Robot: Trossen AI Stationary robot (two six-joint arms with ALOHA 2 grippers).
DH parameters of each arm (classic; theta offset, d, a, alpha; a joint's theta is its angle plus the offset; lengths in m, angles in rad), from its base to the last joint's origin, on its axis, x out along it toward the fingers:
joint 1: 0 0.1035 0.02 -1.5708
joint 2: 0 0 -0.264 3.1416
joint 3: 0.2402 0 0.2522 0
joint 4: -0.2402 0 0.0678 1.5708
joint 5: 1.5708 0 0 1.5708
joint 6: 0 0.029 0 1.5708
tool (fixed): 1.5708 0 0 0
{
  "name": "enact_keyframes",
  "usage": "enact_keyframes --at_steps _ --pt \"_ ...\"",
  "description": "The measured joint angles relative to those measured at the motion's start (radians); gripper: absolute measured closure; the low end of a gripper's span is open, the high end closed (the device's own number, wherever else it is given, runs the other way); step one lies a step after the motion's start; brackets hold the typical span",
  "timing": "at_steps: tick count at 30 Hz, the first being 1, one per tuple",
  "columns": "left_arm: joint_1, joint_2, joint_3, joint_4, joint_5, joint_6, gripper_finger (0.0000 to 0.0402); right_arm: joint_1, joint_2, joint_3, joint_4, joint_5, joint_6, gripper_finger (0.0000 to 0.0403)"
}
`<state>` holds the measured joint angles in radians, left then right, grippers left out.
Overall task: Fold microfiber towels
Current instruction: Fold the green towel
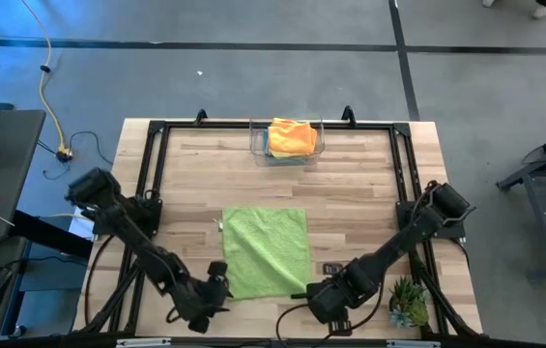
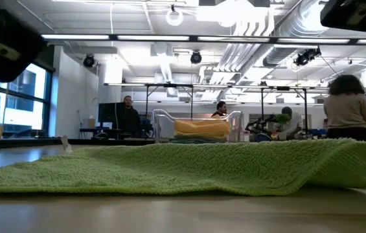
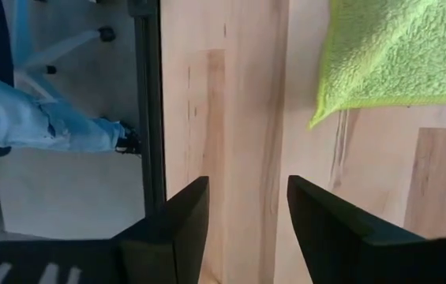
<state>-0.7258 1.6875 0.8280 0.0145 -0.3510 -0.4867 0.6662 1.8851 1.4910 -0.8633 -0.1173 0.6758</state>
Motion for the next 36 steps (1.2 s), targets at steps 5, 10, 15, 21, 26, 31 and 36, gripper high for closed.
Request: enact_keyframes --at_steps 5,10,15,21,26,31,36 --pt "0.002 0.074 0.038 -0.075 0.037 -0.037 0.0243 0.009 0.000 0.000 -0.008 0.000 0.000 0.0237" --pt "0.008 0.103 0.040 -0.134 0.004 -0.077 0.0261 0.018 0.000 0.000 -0.013 -0.001 0.001 0.0237" --pt "0.020 0.103 0.040 -0.161 -0.023 -0.064 0.0289 0.023 0.000 0.000 -0.016 -0.001 0.009 0.0237" --pt "0.021 0.103 0.040 -0.145 -0.003 0.018 0.0355 0.029 0.000 0.000 -0.017 -0.004 0.017 0.0237" --pt "0.018 0.097 0.063 -0.136 0.058 0.045 0.0394 0.029 -0.006 0.000 -0.062 -0.004 0.042 0.0237" --pt "-0.019 0.064 0.088 -0.182 0.067 -0.040 0.0399 0.039 -0.076 0.000 -0.132 0.066 0.050 0.0237" --pt "-0.051 0.016 0.087 -0.236 0.017 -0.199 0.0400 0.055 -0.113 -0.001 -0.058 0.180 0.005 0.0237"
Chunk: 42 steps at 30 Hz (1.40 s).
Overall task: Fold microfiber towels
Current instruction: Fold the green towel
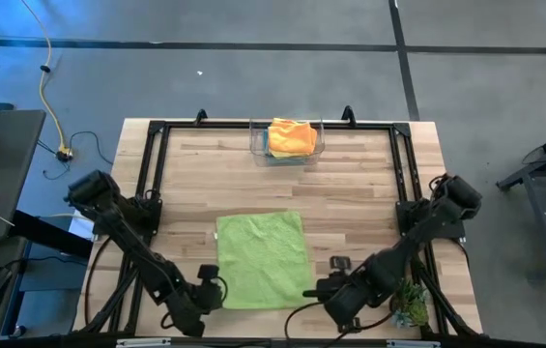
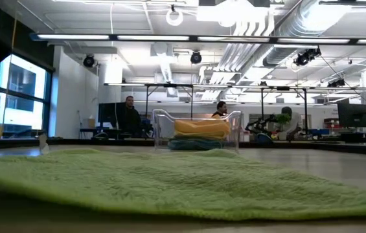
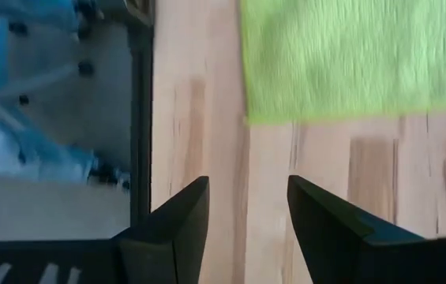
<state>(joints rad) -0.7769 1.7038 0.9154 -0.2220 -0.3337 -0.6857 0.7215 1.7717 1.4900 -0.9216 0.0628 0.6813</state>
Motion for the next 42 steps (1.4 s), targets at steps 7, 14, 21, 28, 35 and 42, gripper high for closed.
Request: enact_keyframes --at_steps 7,14,21,28,35,42 --pt "-0.010 -0.009 0.000 -0.007 -0.014 -0.157 0.0401 0.015 0.050 -0.146 0.363 0.061 -0.061 0.0237" --pt "-0.009 -0.023 0.000 -0.010 -0.018 -0.285 0.0401 0.047 0.106 -0.237 0.478 0.172 -0.095 0.0237" --pt "-0.004 -0.089 0.000 -0.015 -0.091 -0.415 0.0401 0.072 0.164 -0.238 0.492 0.237 -0.140 0.0237" --pt "0.032 -0.141 0.000 -0.025 -0.151 -0.582 0.0402 0.072 0.170 -0.238 0.494 0.306 -0.134 0.0237" --pt "0.079 -0.170 0.000 -0.029 -0.204 -0.718 0.0401 0.064 0.170 -0.238 0.511 0.319 -0.079 0.0237" --pt "0.112 -0.192 0.000 -0.052 -0.284 -0.778 0.0401 0.064 0.173 -0.238 0.532 0.356 -0.068 0.0237"
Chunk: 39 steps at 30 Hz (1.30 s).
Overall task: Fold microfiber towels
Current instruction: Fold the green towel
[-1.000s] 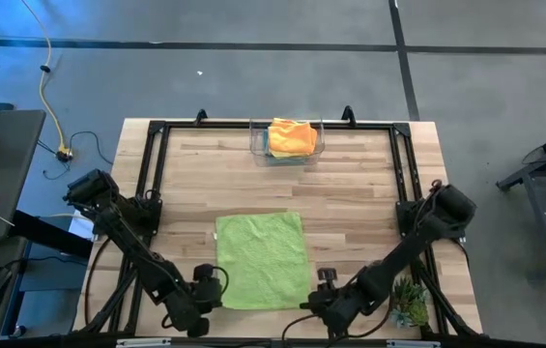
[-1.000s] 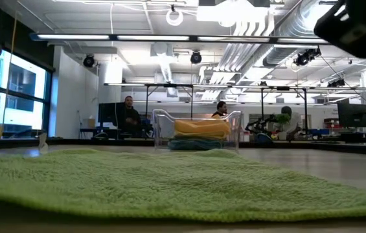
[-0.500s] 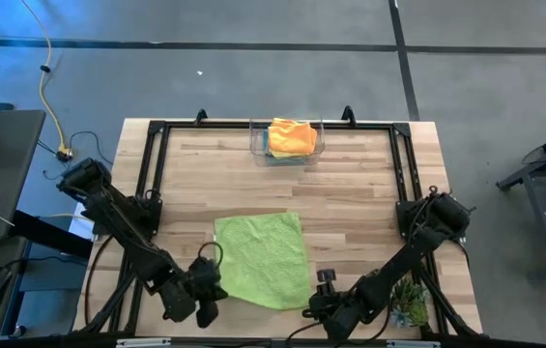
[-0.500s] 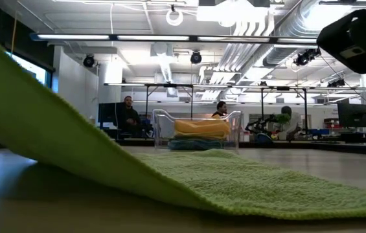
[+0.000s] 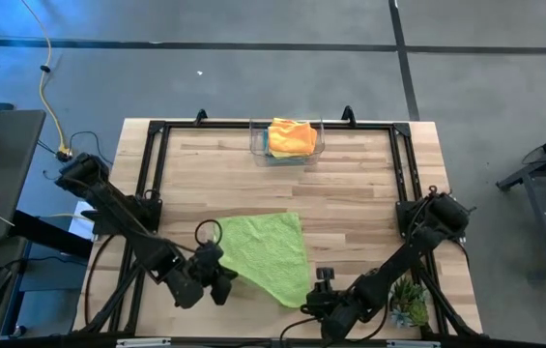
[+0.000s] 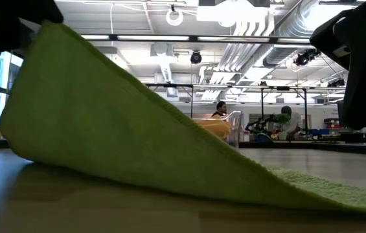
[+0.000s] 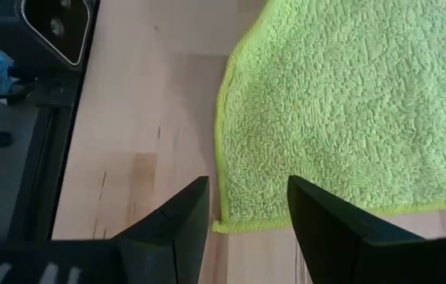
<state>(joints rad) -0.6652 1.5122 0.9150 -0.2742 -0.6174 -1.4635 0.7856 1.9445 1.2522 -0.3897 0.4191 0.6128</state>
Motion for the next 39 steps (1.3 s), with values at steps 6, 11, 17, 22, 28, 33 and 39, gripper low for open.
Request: enact_keyframes --at_steps 6,11,17,22,28,33,39 --pt "0.026 -0.003 0.000 -0.040 -0.003 -0.024 0.0401 0.002 0.041 -0.020 0.004 -0.029 -0.008 0.0237" --pt "0.048 -0.003 0.000 -0.081 -0.026 -0.053 0.0401 0.011 0.058 -0.020 0.007 -0.030 -0.011 0.0237" --pt "0.078 -0.002 0.000 -0.089 -0.027 -0.052 0.0401 0.013 0.066 -0.020 0.007 -0.005 -0.030 0.0237" --pt "0.085 -0.002 0.000 -0.118 -0.026 -0.052 0.0401 0.014 0.084 -0.018 0.022 0.008 -0.049 0.0240" --pt "0.083 -0.002 0.000 -0.122 -0.019 -0.052 0.0401 0.015 0.093 -0.015 0.030 0.016 -0.045 0.0289" --pt "0.076 -0.002 0.000 -0.127 -0.015 -0.053 0.0401 0.028 0.098 0.002 0.014 0.038 -0.042 0.0355" --pt "0.045 -0.003 0.000 -0.189 -0.016 -0.095 0.0401 0.034 0.101 0.071 -0.137 0.112 0.011 0.0400"
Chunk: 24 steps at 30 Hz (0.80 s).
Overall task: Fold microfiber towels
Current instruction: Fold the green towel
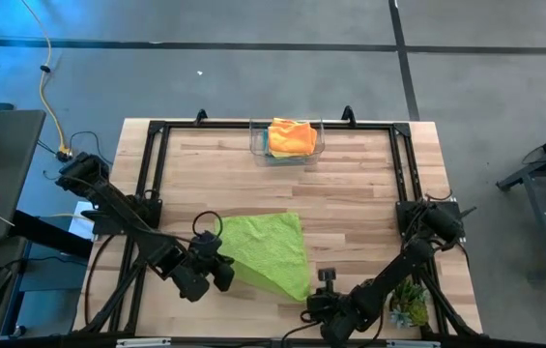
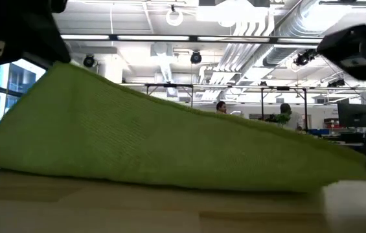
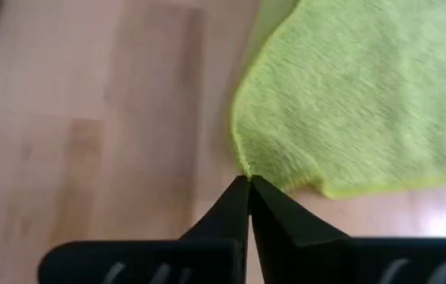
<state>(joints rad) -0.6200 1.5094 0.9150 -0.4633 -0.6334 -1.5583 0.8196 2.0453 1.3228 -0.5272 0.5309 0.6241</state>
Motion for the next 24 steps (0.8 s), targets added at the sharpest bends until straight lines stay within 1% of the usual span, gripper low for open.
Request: enact_keyframes --at_steps 3,12,16,19,24 --pt "-0.029 -0.014 -0.001 -0.042 -0.018 -0.033 0.0401 0.000 0.000 0.053 -0.117 0.012 0.028 0.0399" --pt "-0.132 -0.058 -0.001 -0.062 -0.116 -0.068 0.0401 -0.001 -0.002 0.254 -0.354 -0.011 0.001 0.0402" --pt "-0.167 -0.058 -0.001 -0.065 -0.152 -0.098 0.0401 -0.017 -0.005 0.335 -0.537 0.001 0.004 0.0402" --pt "-0.177 -0.052 -0.001 -0.083 -0.182 -0.124 0.0401 -0.044 -0.019 0.352 -0.621 0.039 0.004 0.0402" --pt "-0.164 -0.051 -0.001 -0.259 -0.215 -0.243 0.0401 -0.133 -0.066 0.324 -0.612 0.050 -0.052 0.0403"
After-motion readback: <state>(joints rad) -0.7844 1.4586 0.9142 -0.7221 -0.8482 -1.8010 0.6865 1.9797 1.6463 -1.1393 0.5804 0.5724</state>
